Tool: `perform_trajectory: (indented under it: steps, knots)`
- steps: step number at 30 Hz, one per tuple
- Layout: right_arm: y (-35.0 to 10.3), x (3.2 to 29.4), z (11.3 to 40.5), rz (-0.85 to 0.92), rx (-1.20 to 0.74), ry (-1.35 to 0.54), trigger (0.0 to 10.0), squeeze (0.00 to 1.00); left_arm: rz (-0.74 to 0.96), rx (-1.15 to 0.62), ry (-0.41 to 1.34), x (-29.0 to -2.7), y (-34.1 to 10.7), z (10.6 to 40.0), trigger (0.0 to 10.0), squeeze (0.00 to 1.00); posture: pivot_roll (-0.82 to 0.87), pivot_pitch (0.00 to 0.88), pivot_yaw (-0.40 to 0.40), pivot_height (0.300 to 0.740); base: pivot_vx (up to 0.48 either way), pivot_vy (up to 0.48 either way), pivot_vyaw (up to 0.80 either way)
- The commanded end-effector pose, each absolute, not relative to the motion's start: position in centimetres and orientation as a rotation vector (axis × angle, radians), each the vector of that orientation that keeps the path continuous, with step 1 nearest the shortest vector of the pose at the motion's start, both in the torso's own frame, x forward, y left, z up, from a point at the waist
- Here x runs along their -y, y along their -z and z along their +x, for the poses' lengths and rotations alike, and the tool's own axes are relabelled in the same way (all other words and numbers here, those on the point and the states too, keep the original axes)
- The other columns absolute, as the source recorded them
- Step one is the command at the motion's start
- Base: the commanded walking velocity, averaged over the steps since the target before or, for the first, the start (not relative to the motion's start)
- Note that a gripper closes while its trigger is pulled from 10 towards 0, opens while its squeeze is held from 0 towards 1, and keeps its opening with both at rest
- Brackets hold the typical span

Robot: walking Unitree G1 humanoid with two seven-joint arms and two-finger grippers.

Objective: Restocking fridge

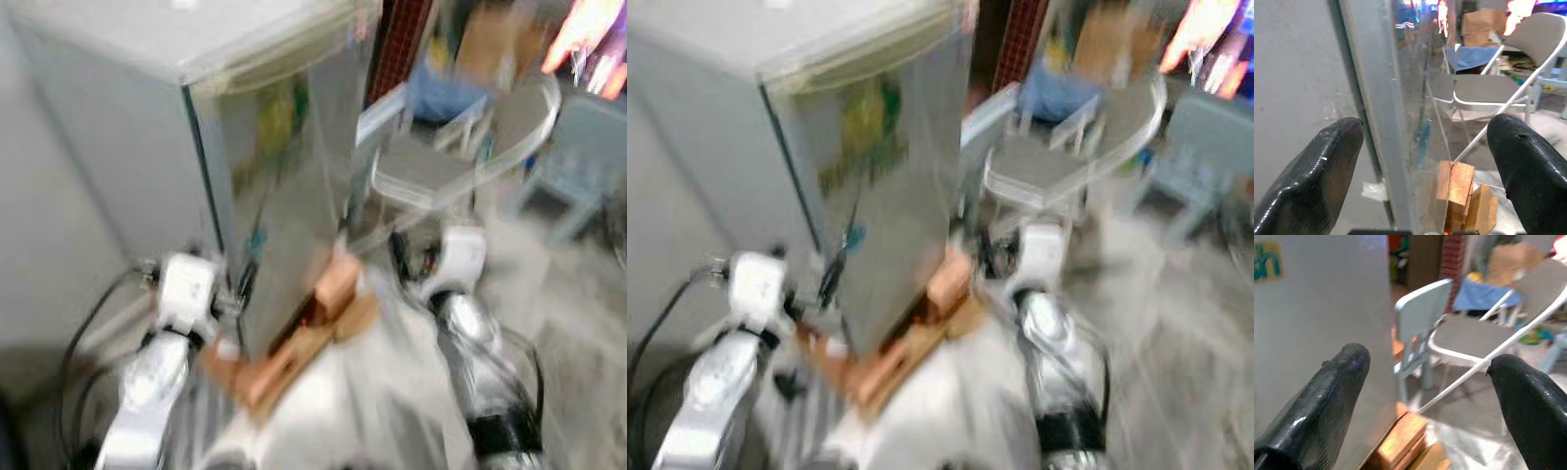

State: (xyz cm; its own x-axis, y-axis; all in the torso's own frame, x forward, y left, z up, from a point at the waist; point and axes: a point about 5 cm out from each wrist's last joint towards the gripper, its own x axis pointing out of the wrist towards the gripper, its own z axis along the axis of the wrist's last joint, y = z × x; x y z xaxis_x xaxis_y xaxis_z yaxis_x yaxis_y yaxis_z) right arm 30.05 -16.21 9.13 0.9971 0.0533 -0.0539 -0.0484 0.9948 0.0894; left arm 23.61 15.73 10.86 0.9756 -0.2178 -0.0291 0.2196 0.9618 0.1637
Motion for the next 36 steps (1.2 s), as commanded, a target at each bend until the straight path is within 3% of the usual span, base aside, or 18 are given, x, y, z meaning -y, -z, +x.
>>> perform_trajectory:
  steps: [1,14,27,36]
  knots:
    - [-9.5,15.5,30.2,0.094,-0.048,-0.079,10.0,0.0,0.18,-0.006,0.194,-16.2,-11.1,23.5,10.0,0.0,0.16,0.03,-0.09,0.74,0.0,0.0,-0.8]
    - [-9.3,15.2,30.1,0.096,-0.058,-0.092,10.0,0.0,0.164,-0.026,0.181,-16.4,-10.8,22.8,10.0,0.0,0.17,0.031,-0.094,0.74,0.0,0.05,-0.78]
    - [-9.3,15.2,30.1,0.097,-0.058,-0.093,10.0,0.0,0.177,-0.024,0.179,-16.5,-10.9,22.8,10.0,0.0,0.17,0.036,-0.095,0.74,0.0,0.074,0.0]
    - [-9.3,15.2,30.0,0.095,-0.063,-0.095,10.0,0.0,0.166,-0.044,0.215,-16.3,-10.6,22.3,10.0,0.0,0.17,0.043,-0.097,0.74,0.0,0.45,-0.62]
